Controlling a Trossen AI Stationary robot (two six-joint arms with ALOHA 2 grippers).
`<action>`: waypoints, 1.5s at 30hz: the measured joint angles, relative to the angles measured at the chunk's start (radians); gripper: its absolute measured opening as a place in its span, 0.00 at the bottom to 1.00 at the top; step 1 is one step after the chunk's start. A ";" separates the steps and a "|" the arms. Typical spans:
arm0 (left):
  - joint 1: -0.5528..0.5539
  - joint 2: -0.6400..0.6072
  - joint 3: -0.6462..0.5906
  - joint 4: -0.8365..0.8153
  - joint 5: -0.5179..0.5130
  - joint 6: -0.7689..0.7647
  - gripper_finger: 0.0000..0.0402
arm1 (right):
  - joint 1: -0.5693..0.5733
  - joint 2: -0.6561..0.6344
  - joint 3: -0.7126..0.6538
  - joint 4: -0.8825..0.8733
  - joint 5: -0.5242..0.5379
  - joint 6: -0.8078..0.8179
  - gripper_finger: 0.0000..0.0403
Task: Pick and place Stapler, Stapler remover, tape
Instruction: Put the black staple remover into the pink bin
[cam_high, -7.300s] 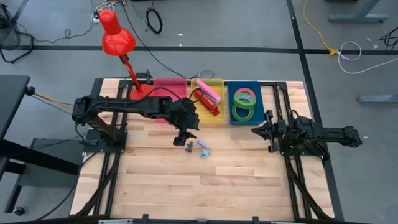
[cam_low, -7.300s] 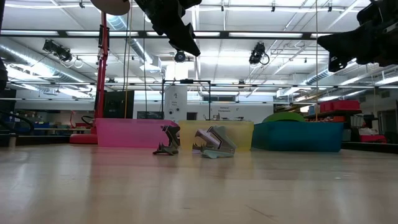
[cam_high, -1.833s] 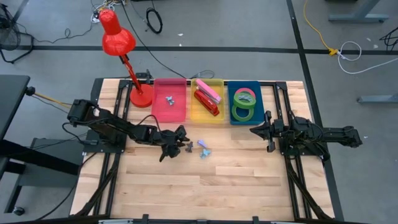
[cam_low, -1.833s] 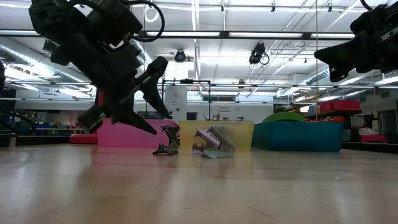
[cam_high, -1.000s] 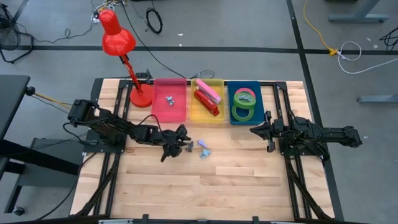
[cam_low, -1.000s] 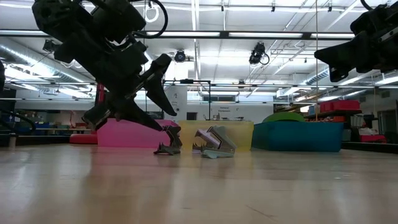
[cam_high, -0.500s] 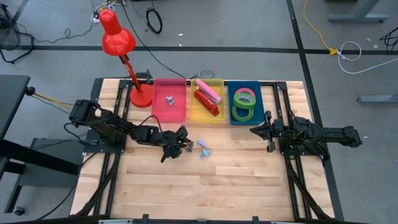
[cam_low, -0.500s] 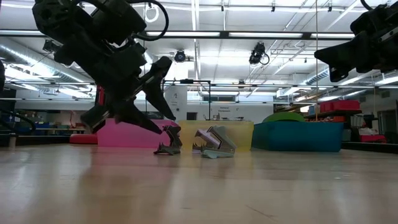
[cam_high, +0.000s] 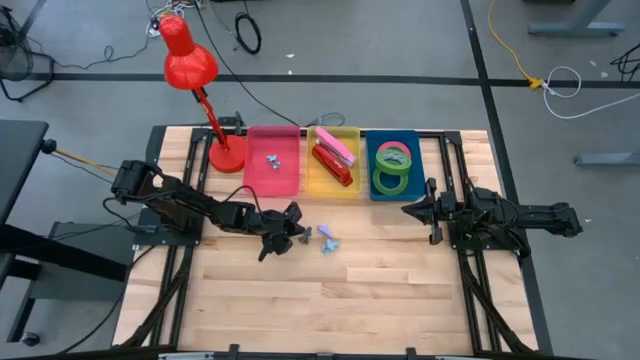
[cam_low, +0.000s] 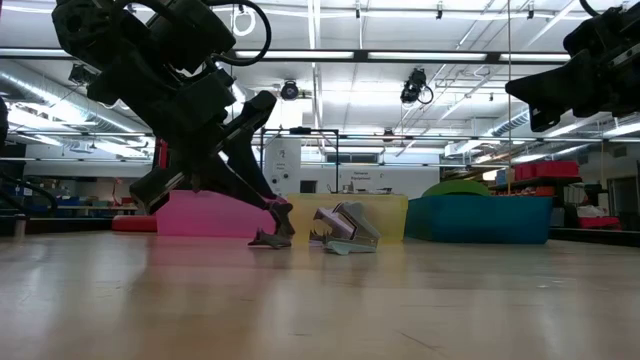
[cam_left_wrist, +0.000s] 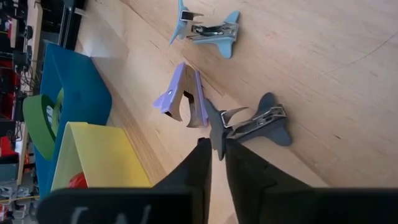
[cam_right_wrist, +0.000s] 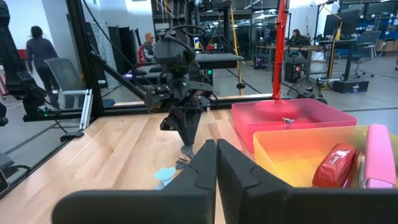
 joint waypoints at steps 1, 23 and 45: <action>0.000 0.000 0.000 0.000 0.000 -0.001 0.11 | 0.000 0.000 0.000 0.000 0.000 0.000 0.04; -0.005 0.000 0.000 0.000 0.026 -0.006 0.01 | 0.000 0.000 0.000 0.000 0.000 0.000 0.04; -0.024 0.000 0.018 -0.003 -0.083 0.002 0.00 | 0.000 0.000 0.000 0.000 0.000 0.000 0.04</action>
